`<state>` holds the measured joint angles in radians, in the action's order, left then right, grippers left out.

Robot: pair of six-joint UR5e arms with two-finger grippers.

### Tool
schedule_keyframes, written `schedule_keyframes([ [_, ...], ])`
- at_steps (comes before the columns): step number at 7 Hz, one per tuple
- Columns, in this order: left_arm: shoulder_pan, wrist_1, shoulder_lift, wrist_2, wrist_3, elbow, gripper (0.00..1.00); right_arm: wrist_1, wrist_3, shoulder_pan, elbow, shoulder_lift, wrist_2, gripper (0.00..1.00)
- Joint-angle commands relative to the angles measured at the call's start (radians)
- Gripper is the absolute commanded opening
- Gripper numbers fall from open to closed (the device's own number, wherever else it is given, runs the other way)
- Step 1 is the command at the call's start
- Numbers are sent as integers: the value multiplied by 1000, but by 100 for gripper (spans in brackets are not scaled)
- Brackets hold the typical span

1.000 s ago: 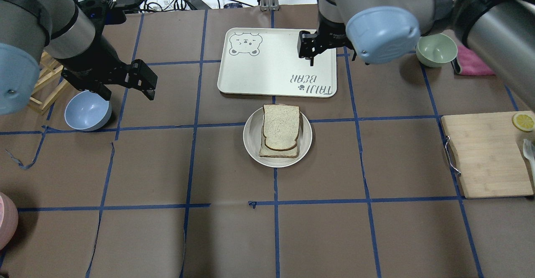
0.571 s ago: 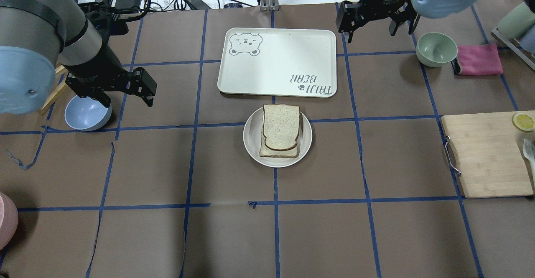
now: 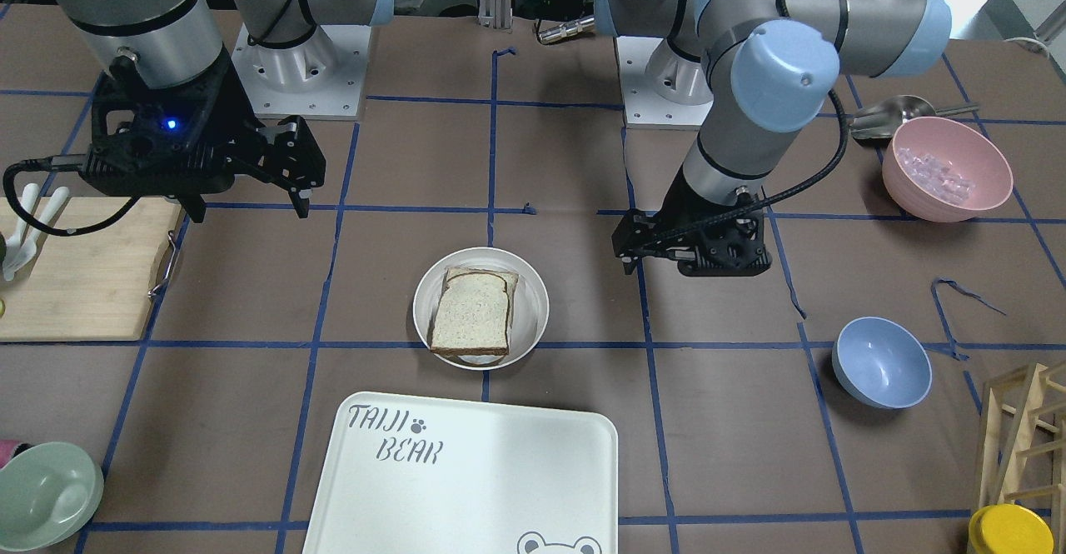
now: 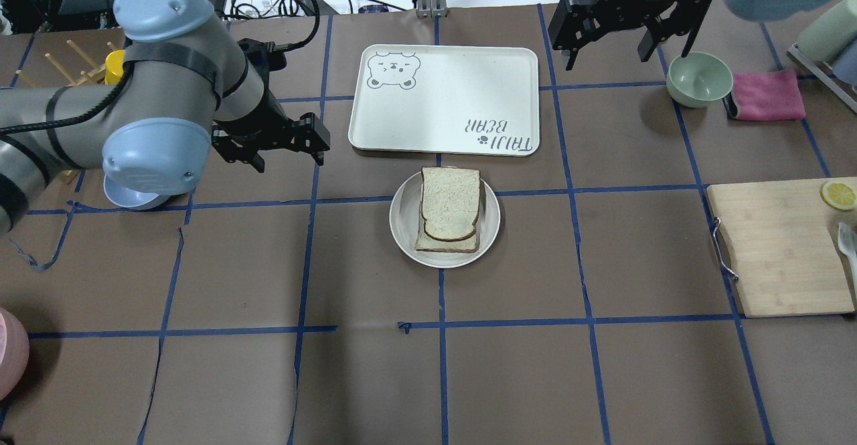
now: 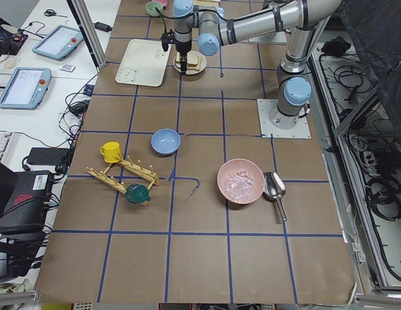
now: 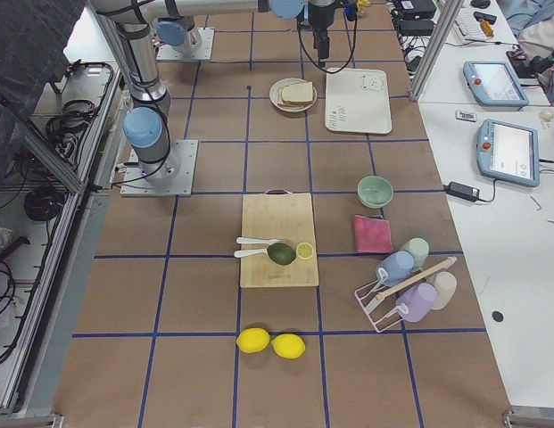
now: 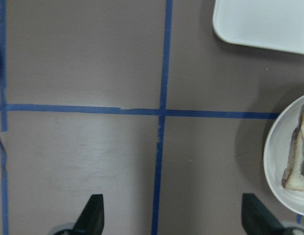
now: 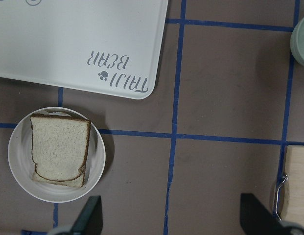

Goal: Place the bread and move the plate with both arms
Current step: 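Reach the left gripper to the rim of the white plate and grasp it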

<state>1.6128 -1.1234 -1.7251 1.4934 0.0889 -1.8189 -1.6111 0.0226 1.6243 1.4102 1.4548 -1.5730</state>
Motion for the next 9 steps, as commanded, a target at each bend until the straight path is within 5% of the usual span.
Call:
schedule_keyframes([
  [1,82,158,-115,-44,64,-10,100,-16,-3,-1,19,13,-1,100],
  [6,148,223,-249,-45,57,-25,94,-16,0,-6,21,13,-13,100],
  [9,153,254,-306,-50,51,-25,66,-16,0,-6,21,12,-15,100],
])
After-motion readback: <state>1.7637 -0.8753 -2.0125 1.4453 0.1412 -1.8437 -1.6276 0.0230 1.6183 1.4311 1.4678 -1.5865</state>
